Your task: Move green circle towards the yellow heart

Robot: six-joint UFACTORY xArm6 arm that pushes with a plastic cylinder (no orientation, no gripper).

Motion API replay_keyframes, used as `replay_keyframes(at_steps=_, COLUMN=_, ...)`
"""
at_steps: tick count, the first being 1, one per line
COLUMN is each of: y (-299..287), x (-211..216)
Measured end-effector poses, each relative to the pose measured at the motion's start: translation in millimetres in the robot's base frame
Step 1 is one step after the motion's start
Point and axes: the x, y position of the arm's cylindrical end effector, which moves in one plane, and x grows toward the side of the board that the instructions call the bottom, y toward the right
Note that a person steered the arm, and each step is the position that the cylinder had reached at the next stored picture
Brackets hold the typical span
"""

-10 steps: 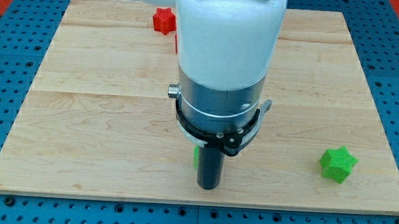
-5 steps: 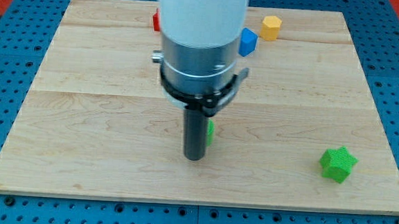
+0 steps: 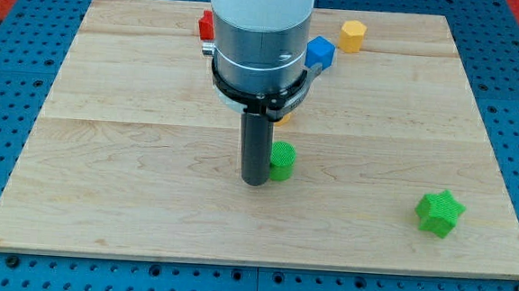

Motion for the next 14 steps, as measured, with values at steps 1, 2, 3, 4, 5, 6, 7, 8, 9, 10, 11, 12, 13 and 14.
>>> replay_keyframes(at_steps=1, y=9.8, x=13.2)
replay_keyframes(at_steps=2, y=22.5, x=13.0)
replay_keyframes(at_steps=3, y=35.2, x=8.5)
replay_keyframes(at_steps=4, y=35.5, x=-1.1)
replay_keyframes(at_steps=5, y=35.5, x=-3.9)
replay_keyframes(at_steps=6, y=27.7, x=14.0)
replay_keyframes(at_steps=7, y=-2.2, x=24.9)
replay_keyframes(at_steps=8, y=9.1, x=24.5)
replay_keyframes(at_steps=9, y=16.7, x=16.9)
replay_keyframes(at_steps=10, y=16.7, x=11.9)
replay_keyframes(at_steps=11, y=16.7, x=11.9)
replay_keyframes(at_steps=12, y=15.8, x=11.9)
replay_keyframes(at_steps=13, y=15.8, x=11.9)
replay_keyframes(at_steps=14, y=15.8, x=7.6)
